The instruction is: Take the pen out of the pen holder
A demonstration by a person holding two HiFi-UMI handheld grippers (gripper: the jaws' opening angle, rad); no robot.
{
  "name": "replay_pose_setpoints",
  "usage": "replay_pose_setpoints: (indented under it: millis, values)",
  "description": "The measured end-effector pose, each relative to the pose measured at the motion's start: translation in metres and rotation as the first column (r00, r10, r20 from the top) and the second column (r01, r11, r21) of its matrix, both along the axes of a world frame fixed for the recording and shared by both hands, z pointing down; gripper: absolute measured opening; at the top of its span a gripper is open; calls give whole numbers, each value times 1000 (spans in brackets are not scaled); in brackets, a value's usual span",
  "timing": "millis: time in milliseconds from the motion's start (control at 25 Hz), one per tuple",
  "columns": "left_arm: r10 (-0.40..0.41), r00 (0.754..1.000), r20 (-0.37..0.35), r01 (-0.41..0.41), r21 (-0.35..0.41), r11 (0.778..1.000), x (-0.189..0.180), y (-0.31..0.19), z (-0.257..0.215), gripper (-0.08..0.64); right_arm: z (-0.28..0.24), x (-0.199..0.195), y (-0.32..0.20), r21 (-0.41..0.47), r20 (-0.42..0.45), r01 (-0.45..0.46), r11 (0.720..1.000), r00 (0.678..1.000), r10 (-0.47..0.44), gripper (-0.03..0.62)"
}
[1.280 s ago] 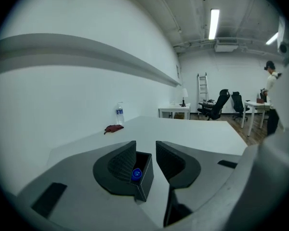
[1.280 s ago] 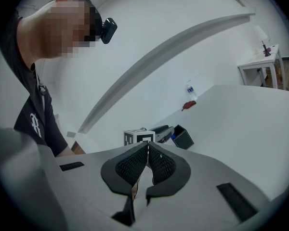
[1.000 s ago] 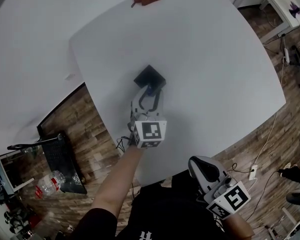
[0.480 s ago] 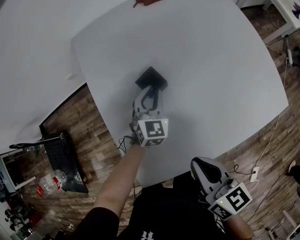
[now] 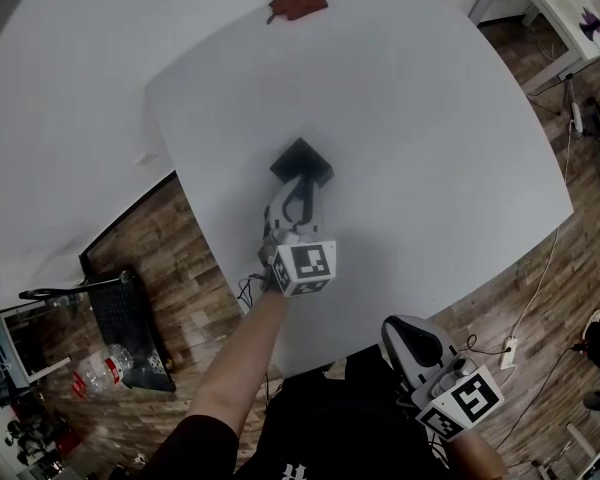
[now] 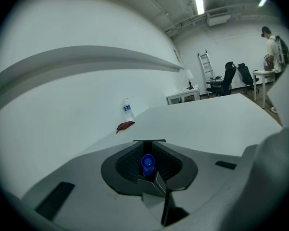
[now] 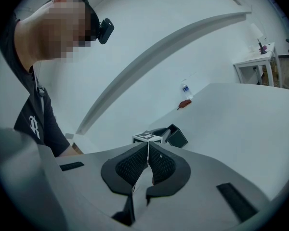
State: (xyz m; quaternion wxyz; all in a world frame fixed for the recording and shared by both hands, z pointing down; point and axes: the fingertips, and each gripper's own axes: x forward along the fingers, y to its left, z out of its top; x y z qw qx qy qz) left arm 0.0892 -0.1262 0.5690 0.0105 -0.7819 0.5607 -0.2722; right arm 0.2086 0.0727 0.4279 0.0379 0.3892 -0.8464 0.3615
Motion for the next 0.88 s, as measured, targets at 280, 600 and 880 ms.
replay_pose_setpoints:
  millis: [280, 600, 880]
  values:
    - [29, 1000, -2, -29, 30, 999, 3, 16, -31, 61, -10, -7, 2, 47, 15, 19, 999, 1000, -19, 15]
    - [77, 997, -22, -75, 94, 993, 2, 49, -85, 61, -27, -20, 7, 117, 13, 41, 992, 999, -43, 15]
    - [90, 994, -62, -79, 162, 984, -3, 84, -140, 61, -43, -35, 16, 177, 5, 56, 983, 998, -58, 15]
